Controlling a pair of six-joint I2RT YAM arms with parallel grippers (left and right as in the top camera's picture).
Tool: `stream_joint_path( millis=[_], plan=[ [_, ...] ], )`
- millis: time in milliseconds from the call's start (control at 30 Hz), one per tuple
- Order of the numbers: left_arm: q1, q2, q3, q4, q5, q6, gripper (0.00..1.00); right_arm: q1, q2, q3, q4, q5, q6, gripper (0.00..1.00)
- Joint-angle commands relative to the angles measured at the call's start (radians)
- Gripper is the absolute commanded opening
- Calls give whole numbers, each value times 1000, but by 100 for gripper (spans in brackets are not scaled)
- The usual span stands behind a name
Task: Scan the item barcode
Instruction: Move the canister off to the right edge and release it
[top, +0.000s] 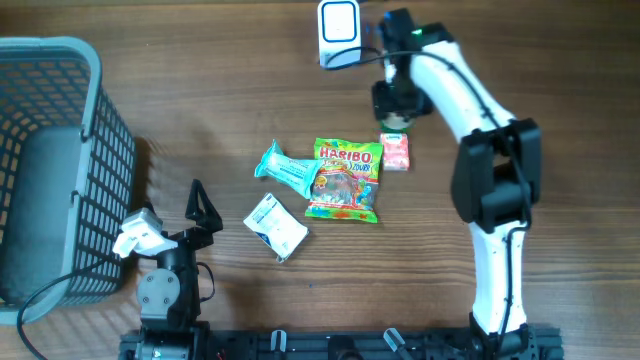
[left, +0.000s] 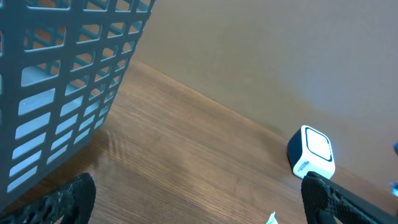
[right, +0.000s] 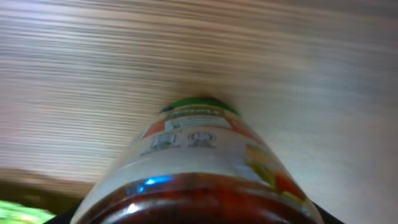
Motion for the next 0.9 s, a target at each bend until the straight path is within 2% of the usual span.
stream_joint_path(
  millis=[0, 133, 267, 367, 467, 500, 633, 767, 867],
  plan=[
    [5, -6, -6, 3, 5, -5, 100, -193, -127, -1, -6, 109, 1, 57],
    [5, -6, -6, 3, 5, -5, 100, -475, -132, -17, 11, 296, 57, 60],
    [5, -6, -6, 3, 5, -5, 100, -732, -124, -55, 89, 285, 113, 60],
    [5, -6, -6, 3, 5, -5, 100, -894, -124, -86, 142, 197, 113, 61],
    [5, -6, -6, 3, 5, -5, 100, -988, -127, -95, 151, 104, 113, 96],
    [5, -6, -6, 3, 5, -5, 100, -1007, -138, -92, 148, 51, 113, 100],
    [5, -6, -6, 3, 5, -5, 100, -952, -291, -70, 66, -222, 159, 100],
    [5, -6, -6, 3, 5, -5, 100, -691, -366, -72, -116, -460, 158, 100],
    [5, -6, -6, 3, 5, -5, 100, -454, -351, -156, -135, -446, 122, 100]
  ],
)
